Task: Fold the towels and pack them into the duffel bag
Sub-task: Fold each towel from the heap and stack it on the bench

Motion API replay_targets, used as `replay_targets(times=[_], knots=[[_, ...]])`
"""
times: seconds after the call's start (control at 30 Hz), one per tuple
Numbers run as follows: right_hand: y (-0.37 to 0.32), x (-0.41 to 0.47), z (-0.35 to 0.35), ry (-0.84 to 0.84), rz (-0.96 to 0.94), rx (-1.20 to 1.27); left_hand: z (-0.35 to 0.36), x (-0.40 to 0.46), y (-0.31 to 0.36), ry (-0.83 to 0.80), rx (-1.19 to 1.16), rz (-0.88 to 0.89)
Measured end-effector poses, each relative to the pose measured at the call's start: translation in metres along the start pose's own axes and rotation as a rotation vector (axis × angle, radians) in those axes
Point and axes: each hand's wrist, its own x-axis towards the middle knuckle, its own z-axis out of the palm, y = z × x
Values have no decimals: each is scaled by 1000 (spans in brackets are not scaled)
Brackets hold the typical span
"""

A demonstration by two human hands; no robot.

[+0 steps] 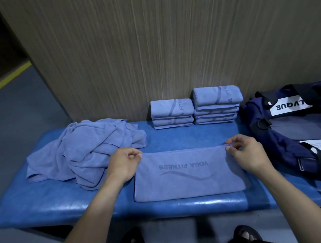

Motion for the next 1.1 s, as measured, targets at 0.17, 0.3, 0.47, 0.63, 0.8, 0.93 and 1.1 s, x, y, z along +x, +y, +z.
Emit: replay_targets(times=[0.17,0.3,0.47,0.63,0.8,0.93,1.1], knots=[[-4,0,5,58,9,-22,-1,-2,3,31,127,87],[-7,-1,6,68,26,-27,4,-4,4,64,168,98],[-7,-2,12,80,9,-122,10,-5,5,96,321,203],[-3,-4,13,38,-23,-282,9,-5,1,52,405,227],[-4,2,7,-97,50,-276,4,-2,0,-51,434,222],[-3,5,2,-92,91,-188,-1,-2,0,-108,420,236],[-2,7,-3,-105,167,22,-11,0,1,-195,258,223]])
